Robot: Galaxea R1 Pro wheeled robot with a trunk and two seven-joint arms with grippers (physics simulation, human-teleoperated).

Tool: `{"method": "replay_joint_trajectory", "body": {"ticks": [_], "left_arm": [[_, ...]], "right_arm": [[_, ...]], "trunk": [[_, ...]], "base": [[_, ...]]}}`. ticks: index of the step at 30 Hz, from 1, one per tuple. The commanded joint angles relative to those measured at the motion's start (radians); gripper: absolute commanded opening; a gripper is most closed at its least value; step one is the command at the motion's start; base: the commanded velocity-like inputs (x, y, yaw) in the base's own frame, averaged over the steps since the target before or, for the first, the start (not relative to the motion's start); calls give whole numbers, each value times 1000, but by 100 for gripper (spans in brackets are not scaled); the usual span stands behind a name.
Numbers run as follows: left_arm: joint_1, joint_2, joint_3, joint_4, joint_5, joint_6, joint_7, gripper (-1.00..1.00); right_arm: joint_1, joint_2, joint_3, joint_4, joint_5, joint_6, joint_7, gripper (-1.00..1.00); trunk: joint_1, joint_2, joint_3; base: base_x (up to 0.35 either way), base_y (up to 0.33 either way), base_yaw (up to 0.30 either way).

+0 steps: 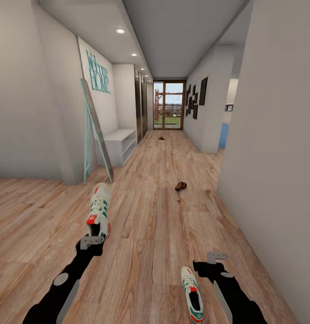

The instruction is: Pick up the two gym shoes and the two sandals from the corridor floor and place them onto the hallstand (shoe rack) in the corridor, making sure they are on the rack and not on the floor. Arrange them so the two gym shoes are next to each other and the two sandals are next to each other.

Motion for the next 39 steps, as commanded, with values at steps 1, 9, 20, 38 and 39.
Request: {"method": "replay_joint_trajectory", "body": {"ticks": [1,9,20,38,39], "left_arm": [[0,-1,-11,-5,11,0,-7,-100],[4,0,-39,-11,9,-3,-8,-100],[9,4,-36,-67,15,0,-16,-100],[8,1,-42,-70,11,8,-17,-100],[8,1,-42,-70,11,8,-17,-100]], "right_arm": [[-1,1,-3,-1,3,1,1,100],[-1,0,-5,56,3,-39,-3,100],[-1,0,-6,104,3,-123,-8,100],[-1,0,-7,110,3,-124,-8,100],[-1,0,-7,110,3,-124,-8,100]], "trunk": [[0,0,-1],[0,0,-1],[23,-42,-29],[92,-168,-113],[96,-175,-118]], "base": [[204,0,0],[292,0,0],[31,0,0],[0,0,0],[0,0,0]]}}
